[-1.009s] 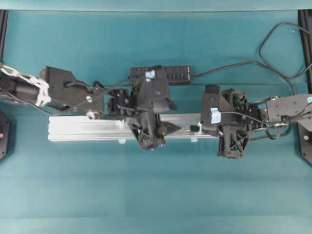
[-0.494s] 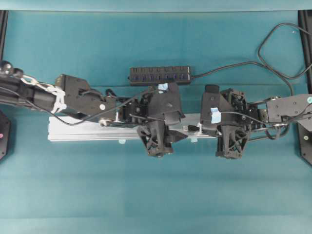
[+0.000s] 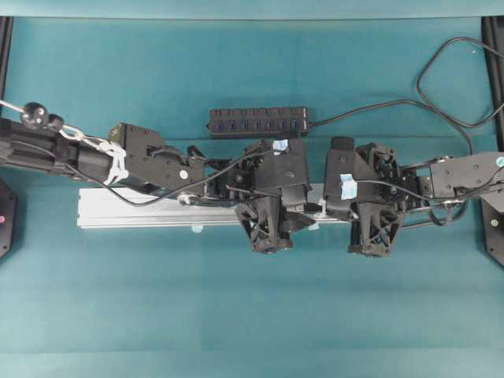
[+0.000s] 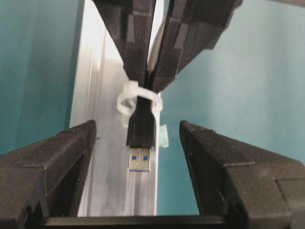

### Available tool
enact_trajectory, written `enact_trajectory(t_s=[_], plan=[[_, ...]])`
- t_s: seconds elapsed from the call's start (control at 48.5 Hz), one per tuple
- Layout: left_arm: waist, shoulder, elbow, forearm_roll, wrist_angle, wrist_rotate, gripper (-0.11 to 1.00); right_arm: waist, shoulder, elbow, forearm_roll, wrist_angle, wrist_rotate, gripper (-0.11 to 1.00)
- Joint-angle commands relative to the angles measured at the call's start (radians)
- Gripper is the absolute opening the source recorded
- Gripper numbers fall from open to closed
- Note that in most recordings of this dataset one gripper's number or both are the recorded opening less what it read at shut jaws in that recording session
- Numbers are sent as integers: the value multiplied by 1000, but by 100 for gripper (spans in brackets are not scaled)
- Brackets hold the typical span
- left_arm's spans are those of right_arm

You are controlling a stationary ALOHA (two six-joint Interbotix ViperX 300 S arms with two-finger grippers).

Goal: Pass the USB cable through three rings with both arms.
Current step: 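Close the left gripper on the plug next to the right gripper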

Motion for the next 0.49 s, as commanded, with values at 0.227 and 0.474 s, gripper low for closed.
enact_trajectory(t_s=[0.227,0.474], plan=[[11,15,-20,2,-2,-2,74,0,-12,-6,2,-17,9,-8],[11,23,-25,3,-2,-9,73,0,-12,-6,2,-25,9,-8]])
